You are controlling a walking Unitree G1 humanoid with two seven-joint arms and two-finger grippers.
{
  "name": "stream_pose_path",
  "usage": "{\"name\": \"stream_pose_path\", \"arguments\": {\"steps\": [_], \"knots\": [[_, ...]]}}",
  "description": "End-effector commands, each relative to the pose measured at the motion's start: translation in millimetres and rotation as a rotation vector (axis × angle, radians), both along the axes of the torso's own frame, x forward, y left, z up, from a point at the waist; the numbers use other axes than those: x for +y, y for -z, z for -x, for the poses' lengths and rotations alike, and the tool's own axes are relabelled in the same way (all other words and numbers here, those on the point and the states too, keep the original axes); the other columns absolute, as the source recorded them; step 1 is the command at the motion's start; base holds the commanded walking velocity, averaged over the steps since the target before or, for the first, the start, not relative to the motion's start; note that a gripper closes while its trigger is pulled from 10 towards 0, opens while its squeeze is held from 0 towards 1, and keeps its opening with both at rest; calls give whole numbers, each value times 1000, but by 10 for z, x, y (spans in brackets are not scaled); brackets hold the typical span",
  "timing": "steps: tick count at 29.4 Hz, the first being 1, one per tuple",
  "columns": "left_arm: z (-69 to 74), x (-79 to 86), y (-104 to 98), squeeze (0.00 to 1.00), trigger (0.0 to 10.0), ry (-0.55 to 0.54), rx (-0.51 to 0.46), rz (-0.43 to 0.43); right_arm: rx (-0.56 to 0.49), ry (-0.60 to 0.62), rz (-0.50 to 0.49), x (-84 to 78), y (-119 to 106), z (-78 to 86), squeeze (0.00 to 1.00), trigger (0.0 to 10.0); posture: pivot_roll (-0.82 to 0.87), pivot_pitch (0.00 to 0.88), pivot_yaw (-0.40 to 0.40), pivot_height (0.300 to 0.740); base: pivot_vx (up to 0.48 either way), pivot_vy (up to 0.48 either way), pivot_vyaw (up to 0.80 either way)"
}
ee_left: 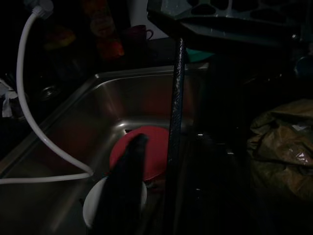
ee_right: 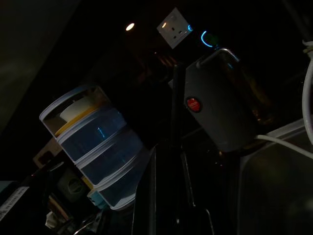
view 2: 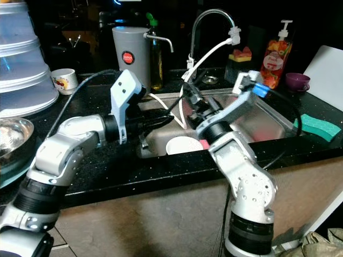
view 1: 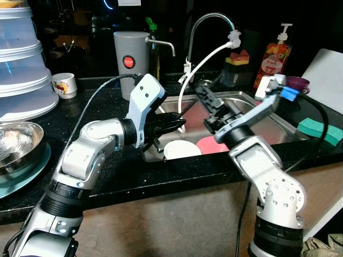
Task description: Kitchen organization
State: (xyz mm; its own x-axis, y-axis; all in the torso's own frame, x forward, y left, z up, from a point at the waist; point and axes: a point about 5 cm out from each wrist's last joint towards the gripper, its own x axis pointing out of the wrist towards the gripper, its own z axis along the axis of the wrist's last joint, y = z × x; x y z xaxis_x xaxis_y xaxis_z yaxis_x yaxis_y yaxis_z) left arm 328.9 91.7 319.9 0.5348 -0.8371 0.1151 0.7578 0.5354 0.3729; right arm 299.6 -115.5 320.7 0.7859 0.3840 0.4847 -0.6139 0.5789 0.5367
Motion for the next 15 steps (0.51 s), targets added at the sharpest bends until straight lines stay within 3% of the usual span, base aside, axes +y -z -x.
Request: {"name": "stream_pose_path", "arguments": {"steps": [1,2,3,4,5,10,14,15], "knots": [[7,38,4,1000,10000,-35,28,68,19,28,-22,-24,45,-50,0,0,124,78,-20,740,0,0,0],[9,55,-12,1000,10000,-43,33,96,24,40,-25,-32,53,-62,0,0,121,78,-18,740,0,0,0],[24,87,-43,0,10000,-44,39,143,20,91,-13,-65,62,-91,0,0,121,78,-18,740,0,0,0],[41,117,-65,0,10000,-40,45,181,14,140,1,-96,70,-117,0,824,121,78,-18,740,0,0,0],[64,151,-73,0,10000,-30,62,218,16,194,21,-128,86,-158,0,10000,121,78,-18,740,0,0,0],[226,274,0,0,10000,36,120,277,69,425,56,-279,209,-408,0,10000,132,79,-27,740,0,0,0],[223,361,40,0,10000,-27,137,291,88,529,123,-305,300,-528,0,10000,145,77,-31,740,0,0,0],[191,430,47,0,10000,-89,139,308,99,548,147,-288,357,-578,996,10000,149,77,-32,740,0,0,0]]}}
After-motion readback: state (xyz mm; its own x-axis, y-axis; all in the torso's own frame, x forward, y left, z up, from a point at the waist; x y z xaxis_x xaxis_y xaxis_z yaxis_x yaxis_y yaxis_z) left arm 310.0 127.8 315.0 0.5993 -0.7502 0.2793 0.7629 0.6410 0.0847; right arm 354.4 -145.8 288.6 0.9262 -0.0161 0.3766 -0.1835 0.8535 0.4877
